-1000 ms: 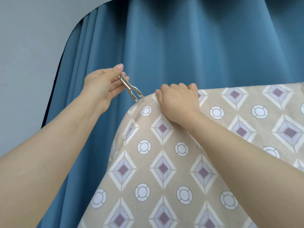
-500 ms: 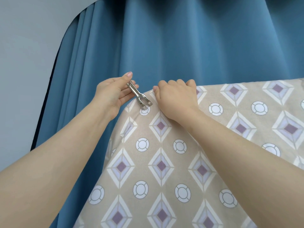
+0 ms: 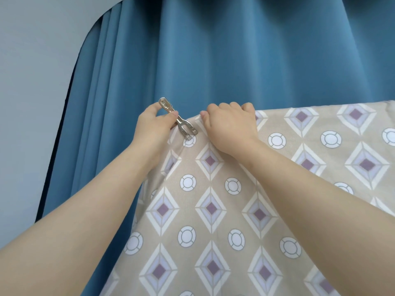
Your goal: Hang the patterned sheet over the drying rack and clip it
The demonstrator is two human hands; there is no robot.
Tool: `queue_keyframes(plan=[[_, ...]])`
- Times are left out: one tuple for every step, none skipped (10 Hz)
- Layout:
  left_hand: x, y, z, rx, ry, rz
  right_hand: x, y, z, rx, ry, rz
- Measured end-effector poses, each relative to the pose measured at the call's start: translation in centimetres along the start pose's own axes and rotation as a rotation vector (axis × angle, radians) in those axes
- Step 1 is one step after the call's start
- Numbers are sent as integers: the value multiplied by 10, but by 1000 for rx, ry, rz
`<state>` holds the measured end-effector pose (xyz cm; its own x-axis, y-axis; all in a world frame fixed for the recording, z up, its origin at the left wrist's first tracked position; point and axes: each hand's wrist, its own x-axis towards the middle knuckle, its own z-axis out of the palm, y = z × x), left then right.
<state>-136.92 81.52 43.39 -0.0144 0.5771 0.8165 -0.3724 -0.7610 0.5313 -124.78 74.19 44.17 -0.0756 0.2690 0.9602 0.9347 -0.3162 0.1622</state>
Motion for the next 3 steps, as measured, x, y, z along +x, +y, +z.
queue_keyframes(plan=[[-9, 0, 0, 116, 21, 64, 0, 1, -2, 31, -33, -13], [-24, 3, 2, 121, 57, 102, -5, -1, -9, 89, -71, 5], [-36, 5, 0, 118, 135, 110, -12, 1, -15, 143, -51, -14]])
